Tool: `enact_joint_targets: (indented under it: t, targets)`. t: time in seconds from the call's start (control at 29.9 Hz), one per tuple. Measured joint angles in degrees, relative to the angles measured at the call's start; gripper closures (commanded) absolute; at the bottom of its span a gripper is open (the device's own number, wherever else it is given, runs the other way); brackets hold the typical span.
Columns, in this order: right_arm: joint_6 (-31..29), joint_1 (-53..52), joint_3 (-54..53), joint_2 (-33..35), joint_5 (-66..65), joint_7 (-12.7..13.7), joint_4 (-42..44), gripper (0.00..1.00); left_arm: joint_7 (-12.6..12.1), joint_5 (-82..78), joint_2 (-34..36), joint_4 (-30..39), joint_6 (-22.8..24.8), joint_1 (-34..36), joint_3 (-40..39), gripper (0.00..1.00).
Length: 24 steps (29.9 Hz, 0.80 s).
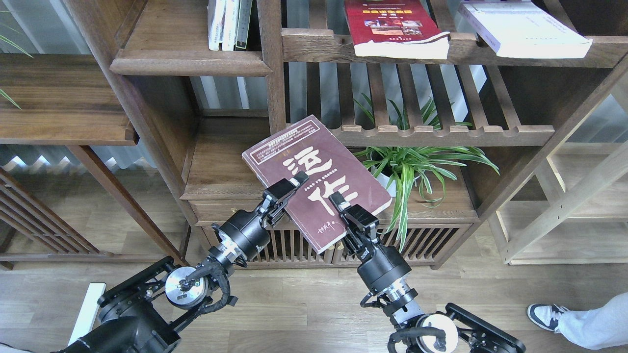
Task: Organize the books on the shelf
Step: 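Hold the book with both grippers and adjust its orientation upright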
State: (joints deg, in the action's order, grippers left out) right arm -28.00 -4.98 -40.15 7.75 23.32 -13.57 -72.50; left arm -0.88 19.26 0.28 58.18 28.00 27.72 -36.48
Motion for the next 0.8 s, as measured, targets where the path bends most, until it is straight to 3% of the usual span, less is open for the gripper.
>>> enact_joint_targets:
  t: [0.33,0.43,0.53,0.8]
  targets:
    - [0.0,0.0,0.0,0.0,0.0,0.0,0.0,0.92,0.1,0.0,0.0,-0.1,0.0,-0.2,0.2,0.97]
    - [0.0,0.0,0.0,0.0,0.0,0.0,0.0,0.79,0.1,-0.1,0.0,-0.1,0.0,-0.2,0.3,0.97]
    - [0.0,0.0,0.0,0.0,-0.1,0.1,0.0,0.49,0.0,-0.2,0.0,-0.2,0.0,-0.1,0.4,0.97]
    - [0.0,0.1,-0.9,-0.8,0.0,0.0,-0.1,0.3,0.0,-0.1,0.1,-0.2,0.0,-0.1,0.5,0.97]
